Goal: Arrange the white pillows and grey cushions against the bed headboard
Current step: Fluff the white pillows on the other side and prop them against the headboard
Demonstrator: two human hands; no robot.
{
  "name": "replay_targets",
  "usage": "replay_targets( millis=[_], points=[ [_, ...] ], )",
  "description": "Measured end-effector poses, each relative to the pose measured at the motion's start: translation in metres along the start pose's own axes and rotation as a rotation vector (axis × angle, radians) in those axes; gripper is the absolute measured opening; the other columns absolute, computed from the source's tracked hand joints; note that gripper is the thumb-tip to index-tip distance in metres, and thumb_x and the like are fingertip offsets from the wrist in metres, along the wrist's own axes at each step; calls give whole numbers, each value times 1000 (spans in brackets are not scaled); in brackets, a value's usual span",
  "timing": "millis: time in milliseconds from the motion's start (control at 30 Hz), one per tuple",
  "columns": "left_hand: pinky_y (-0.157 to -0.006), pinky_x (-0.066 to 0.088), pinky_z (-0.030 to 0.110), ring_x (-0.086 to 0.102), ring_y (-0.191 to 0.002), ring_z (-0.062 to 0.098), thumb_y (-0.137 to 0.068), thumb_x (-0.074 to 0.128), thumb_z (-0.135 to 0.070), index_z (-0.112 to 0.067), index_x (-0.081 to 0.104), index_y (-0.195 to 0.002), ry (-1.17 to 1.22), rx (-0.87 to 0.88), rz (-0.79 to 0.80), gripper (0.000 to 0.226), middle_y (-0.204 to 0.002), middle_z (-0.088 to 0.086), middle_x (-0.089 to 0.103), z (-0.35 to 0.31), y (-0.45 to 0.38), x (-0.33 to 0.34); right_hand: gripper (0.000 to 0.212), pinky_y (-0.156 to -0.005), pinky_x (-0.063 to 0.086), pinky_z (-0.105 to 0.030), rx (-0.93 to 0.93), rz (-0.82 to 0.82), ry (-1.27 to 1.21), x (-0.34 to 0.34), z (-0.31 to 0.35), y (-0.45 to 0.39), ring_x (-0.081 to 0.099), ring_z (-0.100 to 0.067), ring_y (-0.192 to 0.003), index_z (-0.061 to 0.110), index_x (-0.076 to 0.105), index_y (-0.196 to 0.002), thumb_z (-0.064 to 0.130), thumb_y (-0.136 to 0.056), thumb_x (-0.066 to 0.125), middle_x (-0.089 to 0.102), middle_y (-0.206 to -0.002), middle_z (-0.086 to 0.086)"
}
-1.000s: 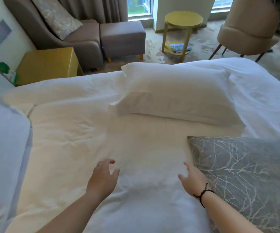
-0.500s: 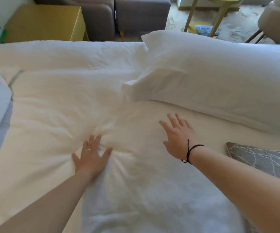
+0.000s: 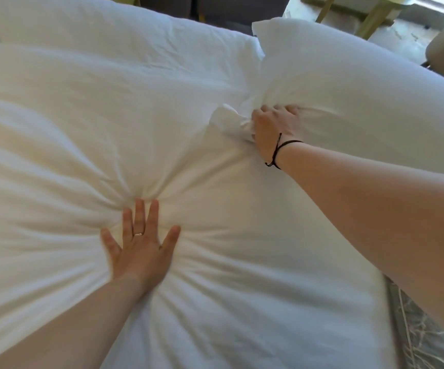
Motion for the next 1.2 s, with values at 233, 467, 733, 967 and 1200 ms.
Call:
replay_targets(
  millis=[233, 467, 733, 967, 1200],
  points=[
    [-107, -28, 55, -32, -139, -1, -70, 8, -94, -65, -33, -130, 58, 30, 114, 79, -143, -33, -42, 9, -10, -6, 7, -63, 36, -30, 25, 147, -215, -20, -14, 19, 59, -32, -79, 16, 55, -79, 17, -84, 58, 59, -80, -6],
    [-121, 9, 44, 13, -151, 15, -87, 63, -56, -29, 21, -155, 323, 63, 338, 84, -165, -4, 13, 2, 40, -56, 1, -62, 40, -32, 30, 215, -510, -44, -17, 155, 60, -30, -79, 21, 65, -83, 21, -82, 64, 67, -83, -2],
    [-105, 36, 24, 7, -144, -10, -62, 80, -60, -57, -4, -147, 491, 331, 81, 119, -160, -28, -13, -58, 219, -193, 15, -64, 47, -37, -161, 178, -768, -189, 60, 234, 58, -26, -74, 15, 68, -82, 5, -76, 57, 65, -79, -1],
    [-62, 55, 35, 60, -101, 18, -72, 75, -36, -34, 38, -139, 204, 566, -542, 77, -127, -5, 56, -52, 320, -349, 26, -72, 52, -33, -478, 220, -1017, -363, 138, 305, 65, -21, -79, 22, 71, -92, 8, -74, 58, 73, -83, 0],
    [-56, 40, 37, 60, -78, 35, -85, 64, -24, -23, 51, -87, 87, 80, -166, 13, -83, 6, 64, 33, 294, -337, 64, -112, 32, -37, -236, 198, -924, -302, 144, 336, 42, -17, -133, 34, 46, -138, 38, -79, 71, 48, -145, 4]
  ],
)
Point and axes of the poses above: each hand's wrist, its own y-axis away from the middle knuckle, its own x-axis out of the palm, z = x × y, the point moved 4 cm from there along -y, towards the middle knuckle
